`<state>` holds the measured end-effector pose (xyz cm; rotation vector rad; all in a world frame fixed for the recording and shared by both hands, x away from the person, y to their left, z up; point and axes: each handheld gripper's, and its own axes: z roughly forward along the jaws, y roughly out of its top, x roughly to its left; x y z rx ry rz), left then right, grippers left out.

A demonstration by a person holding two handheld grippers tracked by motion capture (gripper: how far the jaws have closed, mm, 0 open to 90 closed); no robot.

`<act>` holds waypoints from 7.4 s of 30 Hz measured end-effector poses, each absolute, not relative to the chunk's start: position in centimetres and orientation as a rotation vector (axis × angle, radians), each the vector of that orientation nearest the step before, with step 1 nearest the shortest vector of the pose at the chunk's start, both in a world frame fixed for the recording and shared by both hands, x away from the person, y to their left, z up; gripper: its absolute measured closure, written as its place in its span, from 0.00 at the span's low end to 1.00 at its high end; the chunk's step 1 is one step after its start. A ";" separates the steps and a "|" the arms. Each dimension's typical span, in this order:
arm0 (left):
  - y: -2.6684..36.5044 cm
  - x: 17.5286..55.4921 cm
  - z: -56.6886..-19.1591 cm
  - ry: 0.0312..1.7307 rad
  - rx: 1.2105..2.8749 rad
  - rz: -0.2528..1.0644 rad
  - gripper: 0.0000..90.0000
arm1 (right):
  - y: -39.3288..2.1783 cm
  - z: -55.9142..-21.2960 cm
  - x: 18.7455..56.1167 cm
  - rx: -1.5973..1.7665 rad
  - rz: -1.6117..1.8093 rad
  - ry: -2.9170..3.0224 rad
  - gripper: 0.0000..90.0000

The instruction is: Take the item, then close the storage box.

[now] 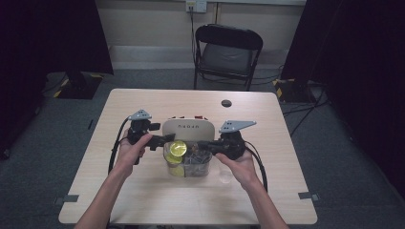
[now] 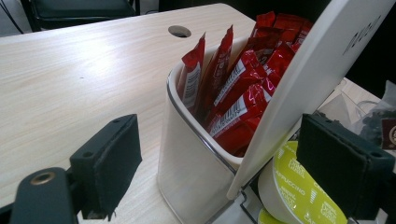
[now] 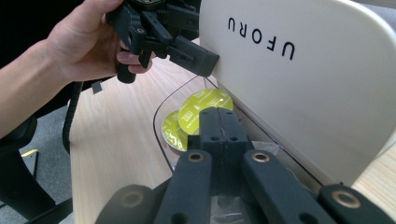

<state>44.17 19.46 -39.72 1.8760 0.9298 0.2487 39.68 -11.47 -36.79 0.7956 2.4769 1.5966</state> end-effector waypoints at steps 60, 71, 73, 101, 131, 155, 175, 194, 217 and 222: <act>19.5 44.4 -40.1 0.932 1.880 0.225 0.14 | -20.0 -37.6 36.4 0.949 1.524 2.358 1.00; 19.3 44.3 -40.2 0.936 1.890 0.231 0.14 | -20.6 -39.2 36.2 0.987 1.502 2.379 1.00; 19.3 44.3 -40.2 0.934 1.888 0.229 0.14 | -20.6 -39.4 36.2 0.988 1.495 2.383 1.00; 19.4 44.3 -40.1 0.937 1.896 0.233 0.15 | -20.2 -40.8 36.8 1.032 1.433 2.382 0.78; 20.0 44.0 -39.8 0.942 1.874 0.239 0.17 | -26.4 -43.7 35.2 1.297 1.226 2.216 0.36; 22.7 43.4 -38.7 0.973 1.810 0.266 0.18 | -27.4 -49.3 36.6 1.423 0.835 2.170 0.17; 23.2 45.9 -38.4 1.033 1.750 0.314 0.18 | -27.6 -50.0 36.0 1.390 0.913 2.102 0.16; 22.3 46.0 -38.6 1.011 1.739 0.300 0.21 | -27.6 -50.0 36.0 1.393 0.911 2.099 0.16; 22.0 45.1 -37.4 0.973 1.721 0.287 0.22 | -27.5 -50.0 35.9 1.400 0.911 2.094 0.16; 22.1 44.9 -37.4 0.974 1.726 0.287 0.22 | -27.5 -50.0 35.9 1.399 0.911 2.094 0.16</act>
